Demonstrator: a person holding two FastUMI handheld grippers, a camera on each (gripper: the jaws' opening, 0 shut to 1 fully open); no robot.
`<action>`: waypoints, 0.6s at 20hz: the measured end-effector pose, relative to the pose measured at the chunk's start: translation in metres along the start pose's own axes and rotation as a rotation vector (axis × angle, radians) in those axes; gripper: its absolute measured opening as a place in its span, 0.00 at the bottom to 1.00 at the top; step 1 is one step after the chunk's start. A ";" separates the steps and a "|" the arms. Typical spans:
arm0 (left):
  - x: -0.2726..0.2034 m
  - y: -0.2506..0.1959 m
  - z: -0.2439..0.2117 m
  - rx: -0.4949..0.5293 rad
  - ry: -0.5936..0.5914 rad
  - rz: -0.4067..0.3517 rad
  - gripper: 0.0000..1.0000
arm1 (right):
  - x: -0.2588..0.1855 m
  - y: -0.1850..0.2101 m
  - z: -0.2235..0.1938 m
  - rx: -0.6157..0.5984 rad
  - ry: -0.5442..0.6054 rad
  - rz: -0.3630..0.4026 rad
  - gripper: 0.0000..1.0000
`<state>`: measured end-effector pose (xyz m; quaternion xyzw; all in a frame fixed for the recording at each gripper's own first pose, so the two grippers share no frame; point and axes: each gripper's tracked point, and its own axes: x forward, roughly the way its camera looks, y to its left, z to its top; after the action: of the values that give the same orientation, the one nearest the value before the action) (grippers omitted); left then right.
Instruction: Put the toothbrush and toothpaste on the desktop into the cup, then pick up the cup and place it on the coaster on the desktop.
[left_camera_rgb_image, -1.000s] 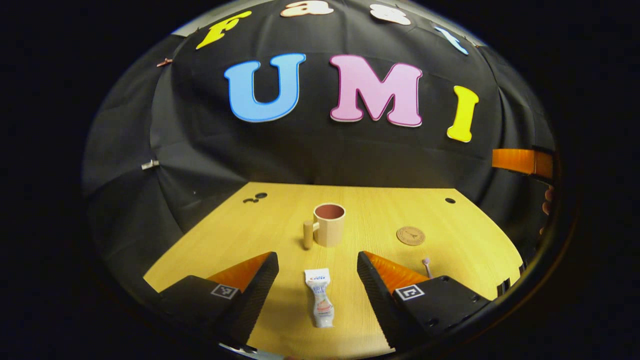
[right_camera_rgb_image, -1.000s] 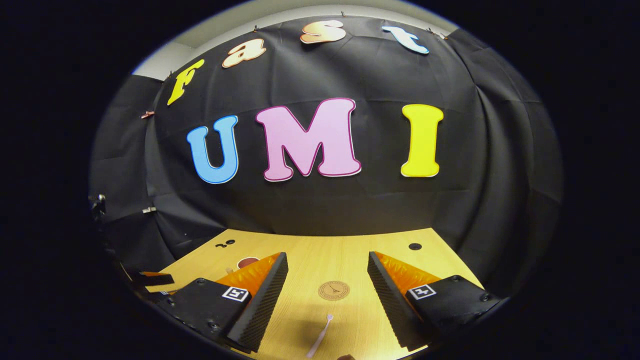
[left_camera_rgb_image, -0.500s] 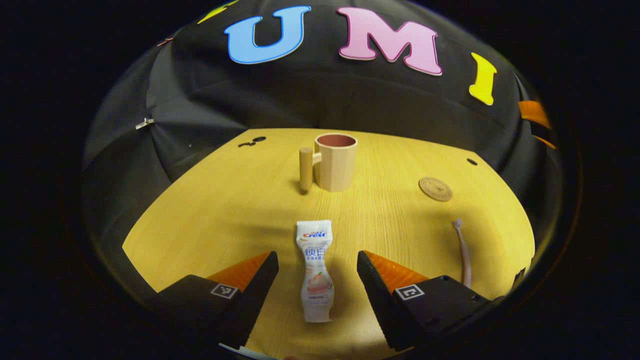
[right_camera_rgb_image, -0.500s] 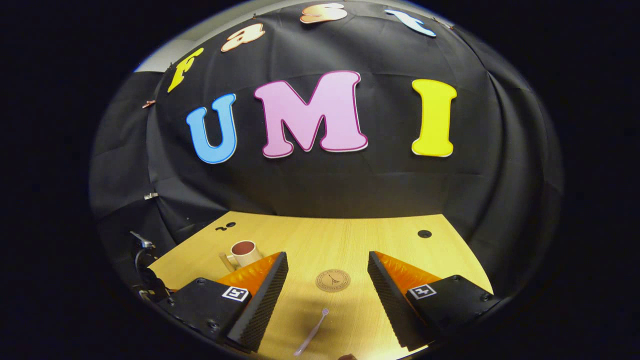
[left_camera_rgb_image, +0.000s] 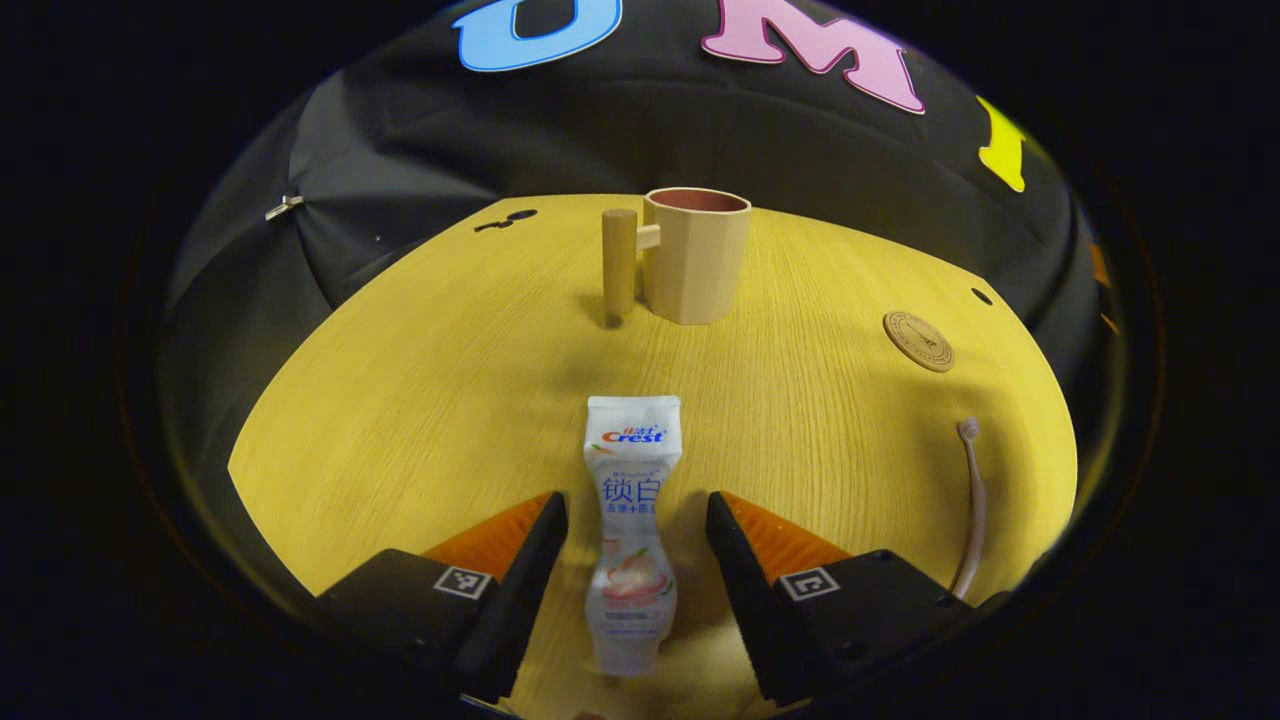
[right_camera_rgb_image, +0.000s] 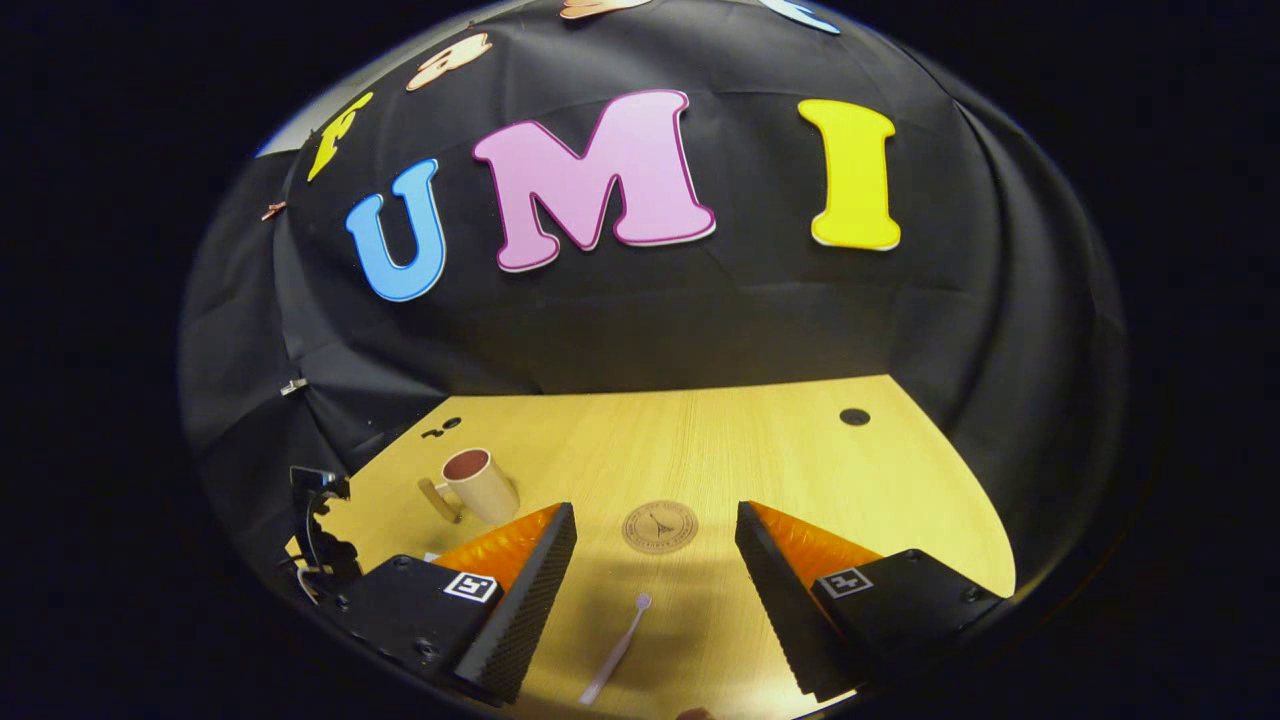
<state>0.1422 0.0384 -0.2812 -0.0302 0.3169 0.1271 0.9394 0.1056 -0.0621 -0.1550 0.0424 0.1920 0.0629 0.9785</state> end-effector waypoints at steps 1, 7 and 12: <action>-0.001 0.001 0.000 0.004 0.006 0.000 0.85 | -0.002 0.001 -0.010 0.000 0.025 -0.003 0.99; 0.000 -0.001 -0.001 0.063 0.069 -0.026 0.46 | -0.024 0.013 -0.059 0.038 0.150 -0.045 0.99; -0.001 -0.003 -0.001 0.148 0.098 -0.111 0.28 | -0.033 0.027 -0.085 0.037 0.202 -0.094 0.99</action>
<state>0.1417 0.0355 -0.2813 0.0154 0.3690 0.0494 0.9280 0.0398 -0.0349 -0.2177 0.0447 0.2927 0.0176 0.9550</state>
